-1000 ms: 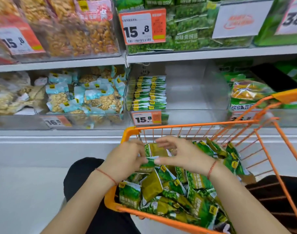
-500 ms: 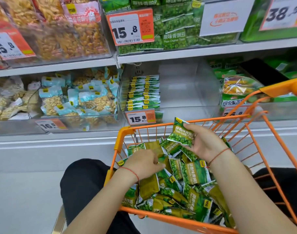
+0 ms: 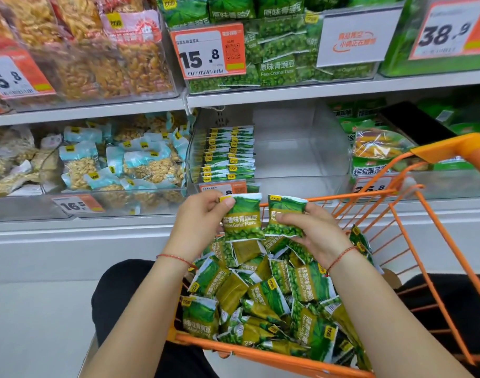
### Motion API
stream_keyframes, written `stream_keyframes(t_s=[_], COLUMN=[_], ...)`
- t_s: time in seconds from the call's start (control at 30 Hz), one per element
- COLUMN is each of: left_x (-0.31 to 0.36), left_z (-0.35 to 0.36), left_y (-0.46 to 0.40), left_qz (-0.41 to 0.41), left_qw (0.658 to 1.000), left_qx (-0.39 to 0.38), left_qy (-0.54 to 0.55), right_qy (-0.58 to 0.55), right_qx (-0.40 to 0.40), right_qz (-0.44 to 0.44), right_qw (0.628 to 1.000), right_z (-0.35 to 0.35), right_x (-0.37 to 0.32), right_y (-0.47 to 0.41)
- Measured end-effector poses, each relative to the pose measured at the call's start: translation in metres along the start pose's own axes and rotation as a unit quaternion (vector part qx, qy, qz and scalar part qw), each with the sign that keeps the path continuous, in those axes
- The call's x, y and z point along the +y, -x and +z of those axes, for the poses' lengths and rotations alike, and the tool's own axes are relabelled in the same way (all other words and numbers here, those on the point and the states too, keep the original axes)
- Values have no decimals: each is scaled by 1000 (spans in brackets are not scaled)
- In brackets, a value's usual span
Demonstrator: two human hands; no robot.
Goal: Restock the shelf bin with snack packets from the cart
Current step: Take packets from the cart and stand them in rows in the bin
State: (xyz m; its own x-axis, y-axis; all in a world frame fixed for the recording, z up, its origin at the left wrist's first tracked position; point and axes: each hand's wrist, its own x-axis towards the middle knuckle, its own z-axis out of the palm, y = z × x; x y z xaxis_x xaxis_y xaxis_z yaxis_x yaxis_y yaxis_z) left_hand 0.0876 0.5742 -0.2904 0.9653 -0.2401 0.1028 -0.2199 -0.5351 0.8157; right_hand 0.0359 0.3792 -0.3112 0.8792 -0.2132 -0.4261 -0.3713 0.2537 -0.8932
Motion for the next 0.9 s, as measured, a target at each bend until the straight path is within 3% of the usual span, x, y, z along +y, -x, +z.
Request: stream_keyframes(t_s=[0.13, 0.3, 0.4, 0.53, 0.6, 0.67, 0.73, 0.9], left_x=[12, 23, 23, 15, 4, -6, -11, -18], left_z=[15, 31, 40, 33, 32, 38, 47, 66], left_y=[-6, -11, -9, -2, 2, 10, 17, 27], left_qz=[-31, 7, 24, -9, -1, 24, 62, 80], left_qw=[997, 1000, 999, 1000, 992, 950, 901, 837], left_qx=[-24, -17, -17, 16, -87, -245, -343, -389], left_qy=[65, 0, -46, 7, -96, -190, -259, -376], right_qy=[17, -62, -21, -58, -92, -145, -177, -183], right_qx=[-27, -98, -86, -42, -27, -18, -12, 1], right_qz=[-9, 38, 11, 15, 18, 28, 23, 10], right_qw=[999, 993, 996, 997, 995, 989, 984, 983], right_z=[6, 7, 7, -1, -3, -6, -8, -9], right_x=[0, -3, -2, 1, 0, -3, -3, -1], right_y=[3, 5, 7, 0, -4, -4, -6, -7])
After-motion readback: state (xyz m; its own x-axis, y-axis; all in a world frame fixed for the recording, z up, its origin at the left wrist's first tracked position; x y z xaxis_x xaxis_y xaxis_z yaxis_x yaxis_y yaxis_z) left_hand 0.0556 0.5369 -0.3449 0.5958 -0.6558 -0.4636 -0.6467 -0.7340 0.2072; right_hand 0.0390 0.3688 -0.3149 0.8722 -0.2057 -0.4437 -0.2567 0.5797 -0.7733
